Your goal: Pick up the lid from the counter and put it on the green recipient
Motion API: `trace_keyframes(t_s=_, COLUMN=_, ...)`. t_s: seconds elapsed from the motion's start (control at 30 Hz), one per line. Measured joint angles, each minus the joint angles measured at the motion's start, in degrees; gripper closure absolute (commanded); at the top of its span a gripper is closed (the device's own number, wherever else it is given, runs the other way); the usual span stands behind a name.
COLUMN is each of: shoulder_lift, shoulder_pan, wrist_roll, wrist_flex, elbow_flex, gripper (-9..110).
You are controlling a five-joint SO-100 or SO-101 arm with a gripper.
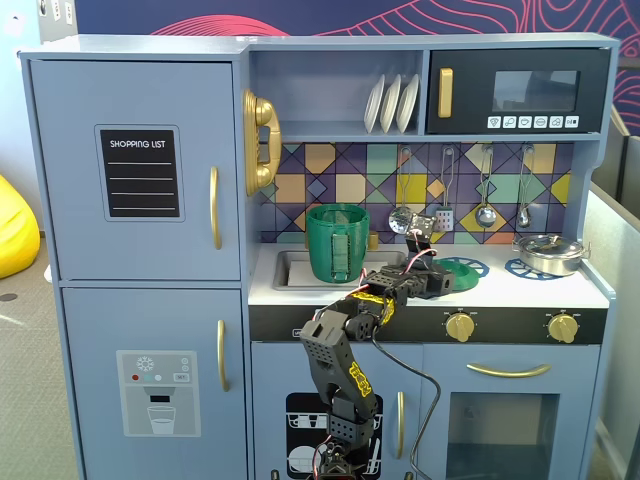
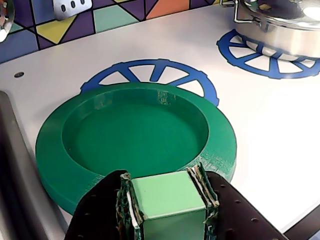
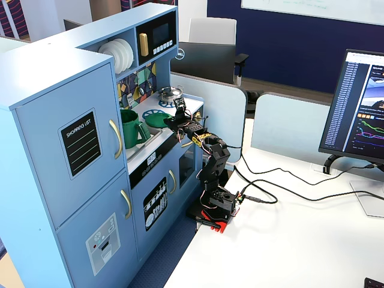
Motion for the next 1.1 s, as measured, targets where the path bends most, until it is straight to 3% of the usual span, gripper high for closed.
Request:
trace_keyframes(t_s=0.2, shoulder_lift=0.0, shoulder_pan=-0.6, wrist_roll=0.0, wrist_flex=1.9, elbow_flex=-6.6, gripper=101)
trace_keyframes(t_s=0.63, shoulder_lift=1.8, shoulder_pan=-9.8, wrist_roll=0.5, wrist_flex=23.3, elbow_flex=-31.7, gripper=101)
trace_keyframes(t_s=1.1, shoulder_lift=4.9, shoulder_pan=-24.9, wrist_roll=-1.3, wrist_flex=35.1, elbow_flex=-39.2, gripper=102)
